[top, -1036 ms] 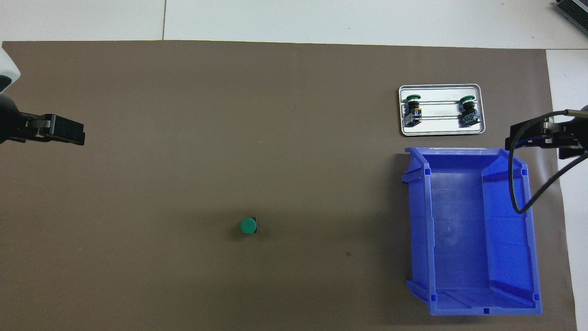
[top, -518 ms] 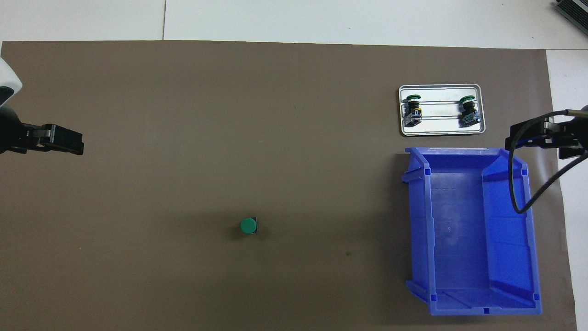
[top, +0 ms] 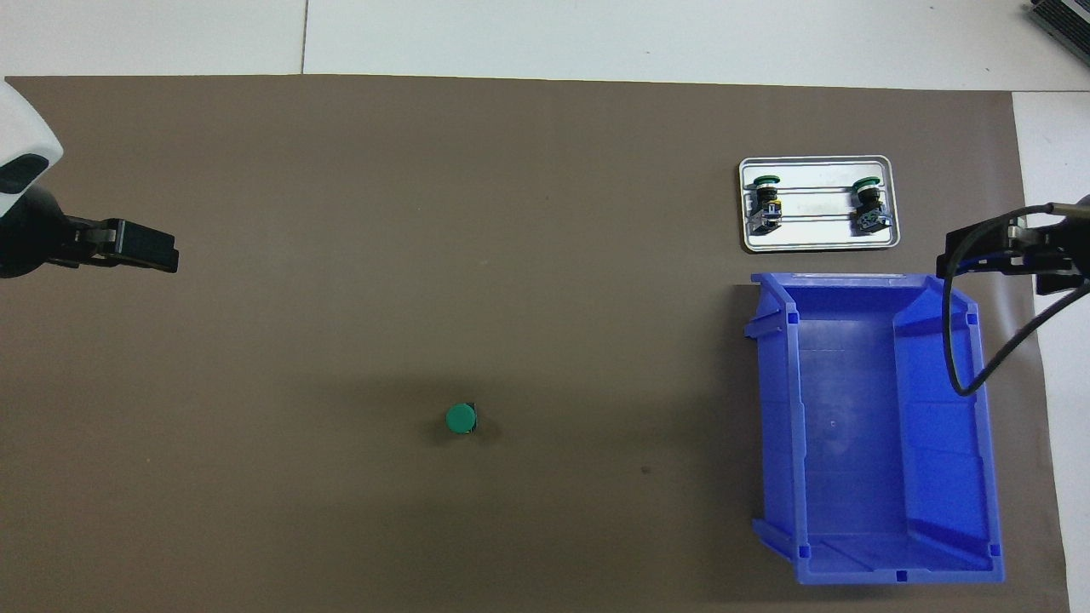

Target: Place and press button with both arms

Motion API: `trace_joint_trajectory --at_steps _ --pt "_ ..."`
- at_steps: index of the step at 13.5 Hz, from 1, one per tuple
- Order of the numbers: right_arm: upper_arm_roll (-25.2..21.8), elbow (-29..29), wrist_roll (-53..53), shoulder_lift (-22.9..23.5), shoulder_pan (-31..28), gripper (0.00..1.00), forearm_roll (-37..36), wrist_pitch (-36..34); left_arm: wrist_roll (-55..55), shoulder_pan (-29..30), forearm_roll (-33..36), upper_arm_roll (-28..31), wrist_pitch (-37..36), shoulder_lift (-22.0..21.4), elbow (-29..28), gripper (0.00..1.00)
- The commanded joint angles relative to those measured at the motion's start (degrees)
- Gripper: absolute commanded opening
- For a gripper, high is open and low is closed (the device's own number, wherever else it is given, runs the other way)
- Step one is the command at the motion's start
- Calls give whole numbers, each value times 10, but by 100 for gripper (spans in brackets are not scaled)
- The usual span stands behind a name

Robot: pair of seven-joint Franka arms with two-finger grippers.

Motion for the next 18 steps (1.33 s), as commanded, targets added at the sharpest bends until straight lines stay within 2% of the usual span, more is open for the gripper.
trace_joint_trajectory --at_steps 1,9,12,15,18 --pt "5 -7 -12 -6 -7 100 10 1 12 2 -6 3 41 -6 2 100" --pt "5 -7 -12 -6 -7 100 10 1 12 4 -3 4 46 -7 0 100" --pt "5 -7 -12 -6 -7 100 10 1 9 4 -3 4 33 -16 -18 100" --pt "5 -7 -12 -6 -7 100 10 1 10 8 -2 6 -23 -25 -22 100" --pt "5 -7 -12 -6 -7 100 10 1 9 16 -2 5 -23 -25 -21 100"
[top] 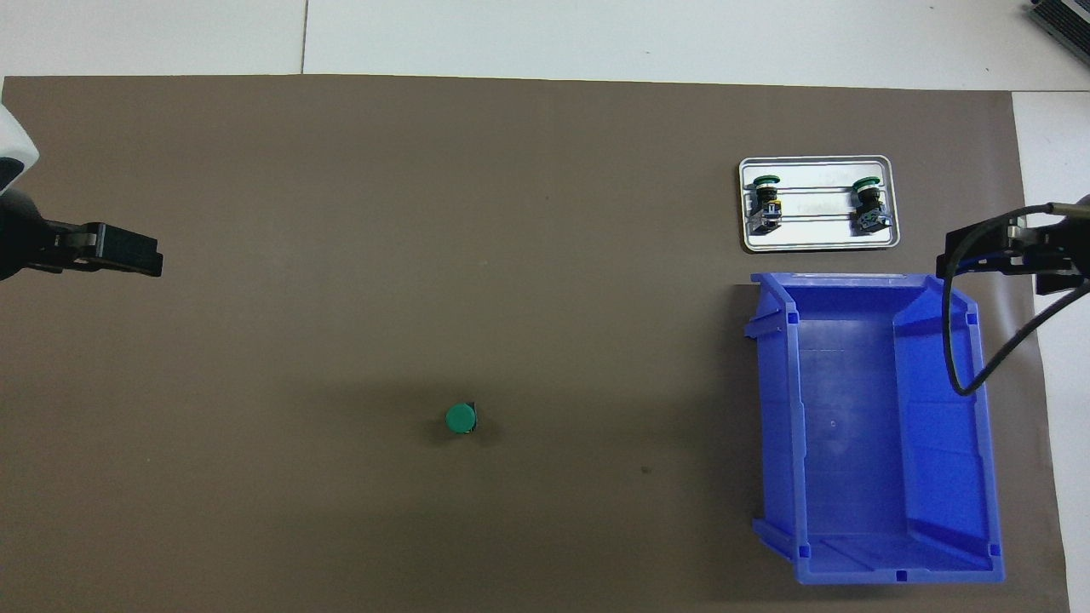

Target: Place and press button with both arms

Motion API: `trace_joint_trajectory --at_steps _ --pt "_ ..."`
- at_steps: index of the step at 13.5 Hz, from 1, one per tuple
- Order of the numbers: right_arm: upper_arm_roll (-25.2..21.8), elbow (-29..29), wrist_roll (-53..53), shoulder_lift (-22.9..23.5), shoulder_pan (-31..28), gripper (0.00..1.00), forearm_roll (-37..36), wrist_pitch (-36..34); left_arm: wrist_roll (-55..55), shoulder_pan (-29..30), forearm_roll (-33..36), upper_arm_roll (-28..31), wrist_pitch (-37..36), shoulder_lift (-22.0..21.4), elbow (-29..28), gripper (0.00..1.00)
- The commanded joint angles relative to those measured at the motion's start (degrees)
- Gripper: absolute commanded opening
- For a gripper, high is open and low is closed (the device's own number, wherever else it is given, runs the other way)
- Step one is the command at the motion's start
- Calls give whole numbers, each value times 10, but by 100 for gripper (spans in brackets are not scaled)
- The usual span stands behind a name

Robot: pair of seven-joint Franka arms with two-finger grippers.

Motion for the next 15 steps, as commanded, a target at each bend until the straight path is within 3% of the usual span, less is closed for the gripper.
trace_joint_trajectory --at_steps 1,15 --pt "5 -7 -12 -6 -7 100 10 2 6 8 -2 -2 -6 -16 -17 100" --pt "5 -7 -12 -6 -7 100 10 1 7 8 -2 -2 0 -16 -17 100"
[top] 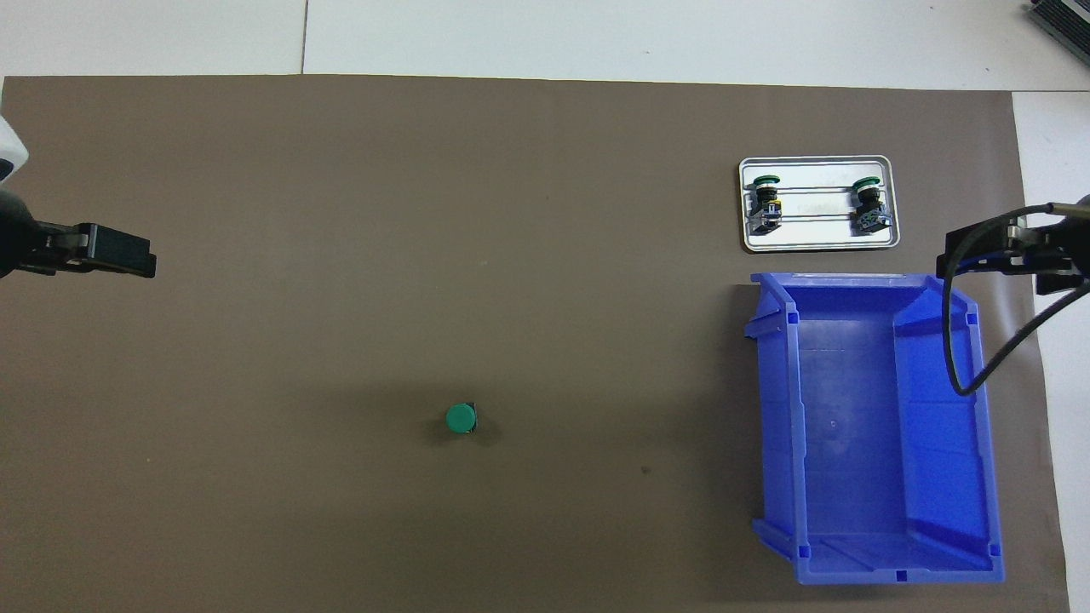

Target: Place and press button with both arms

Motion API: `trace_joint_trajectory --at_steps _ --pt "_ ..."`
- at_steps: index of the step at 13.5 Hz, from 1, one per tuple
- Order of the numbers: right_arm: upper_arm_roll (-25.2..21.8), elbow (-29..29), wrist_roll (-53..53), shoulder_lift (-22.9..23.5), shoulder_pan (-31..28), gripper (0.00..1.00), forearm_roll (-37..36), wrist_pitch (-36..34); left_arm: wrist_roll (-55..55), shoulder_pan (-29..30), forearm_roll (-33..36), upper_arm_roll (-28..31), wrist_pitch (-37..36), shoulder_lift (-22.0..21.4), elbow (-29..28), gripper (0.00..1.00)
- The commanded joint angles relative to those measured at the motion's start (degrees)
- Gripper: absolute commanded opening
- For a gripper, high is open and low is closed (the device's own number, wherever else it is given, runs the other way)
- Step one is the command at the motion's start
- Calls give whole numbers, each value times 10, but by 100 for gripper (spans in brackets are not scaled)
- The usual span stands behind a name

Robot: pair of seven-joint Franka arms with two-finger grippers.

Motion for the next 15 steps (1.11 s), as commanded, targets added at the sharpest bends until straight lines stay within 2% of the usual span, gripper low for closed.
trace_joint_trajectory --at_steps 1,7,8,9,10,11,12,14,15 --pt "5 -7 -12 -6 -7 100 10 1 7 4 -2 -2 3 -15 -17 100" --pt "5 -7 -12 -6 -7 100 10 1 4 -7 -2 -6 7 -15 -18 100" --pt "5 -7 -12 -6 -7 100 10 1 -5 -23 -2 -8 9 -15 -18 100" --pt "5 -7 -12 -6 -7 100 10 1 -26 -50 -2 -8 13 -15 -24 89" --pt "5 -7 -12 -6 -7 100 10 1 -56 -74 -2 -8 15 -16 -30 72" --pt "5 -7 -12 -6 -7 100 10 1 -97 -101 -2 -9 16 -16 -40 41" --pt "5 -7 -12 -6 -7 100 10 1 -136 -127 -2 -9 26 -17 -58 25" --pt "5 -7 -12 -6 -7 100 10 1 -192 -183 -2 -9 76 -18 -120 4" --pt "5 -7 -12 -6 -7 100 10 1 -221 -202 -2 -9 114 -16 -155 0"
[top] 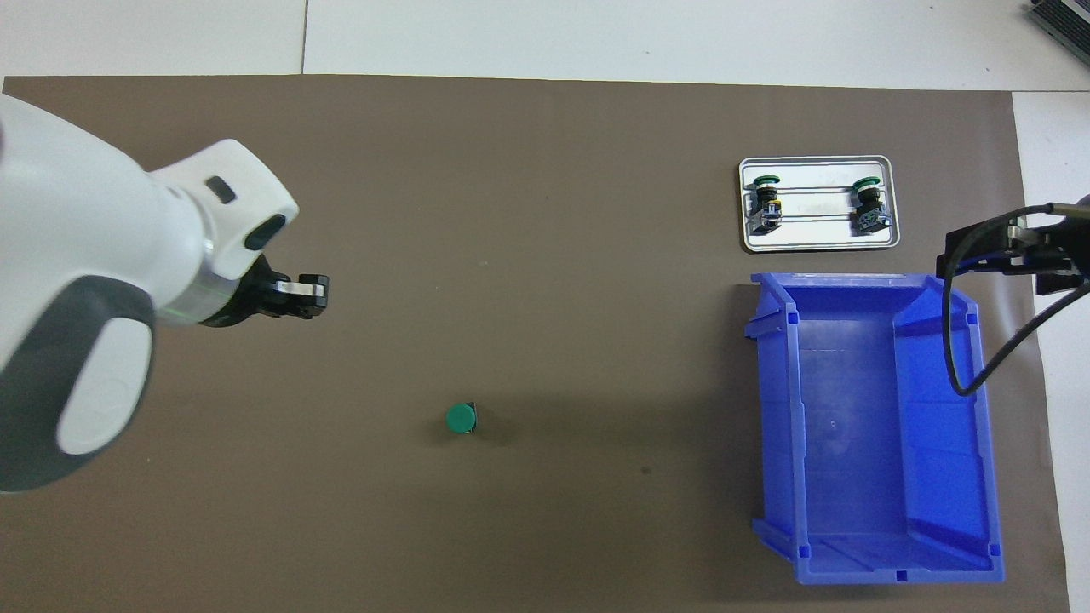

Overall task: Place and press button with both arms
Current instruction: 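Reach the left gripper down over the green button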

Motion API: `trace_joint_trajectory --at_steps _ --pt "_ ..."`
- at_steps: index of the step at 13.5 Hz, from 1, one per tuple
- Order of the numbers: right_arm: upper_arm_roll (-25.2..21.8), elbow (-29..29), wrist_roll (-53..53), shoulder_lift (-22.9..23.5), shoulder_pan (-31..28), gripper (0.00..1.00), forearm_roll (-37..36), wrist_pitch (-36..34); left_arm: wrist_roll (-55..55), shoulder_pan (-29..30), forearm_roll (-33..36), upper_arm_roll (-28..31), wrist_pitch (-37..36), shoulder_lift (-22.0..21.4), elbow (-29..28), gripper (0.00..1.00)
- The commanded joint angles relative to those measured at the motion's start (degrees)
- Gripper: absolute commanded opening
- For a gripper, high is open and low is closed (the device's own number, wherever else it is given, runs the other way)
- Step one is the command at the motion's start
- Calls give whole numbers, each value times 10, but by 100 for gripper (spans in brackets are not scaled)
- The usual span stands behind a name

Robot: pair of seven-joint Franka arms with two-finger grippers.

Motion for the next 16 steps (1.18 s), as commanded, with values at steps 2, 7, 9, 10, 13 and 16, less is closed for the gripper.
trace_joint_trajectory --at_steps 2,7,9,10,13,16 --pt "5 -7 -12 -6 -7 100 10 1 -100 -71 -1 9 167 -9 -153 0" --pt "5 -7 -12 -6 -7 100 10 1 -117 -104 -3 5 236 -18 -245 0" --pt "5 -7 -12 -6 -7 100 10 1 -153 -125 -3 5 271 -29 -275 0" --pt "5 -7 -12 -6 -7 100 10 1 -176 -138 -4 5 288 -31 -287 0" --pt "5 -7 -12 -6 -7 100 10 1 -204 -159 -7 5 302 -39 -309 0" --pt "5 -7 -12 -6 -7 100 10 1 -204 -160 -10 5 304 -47 -326 0"
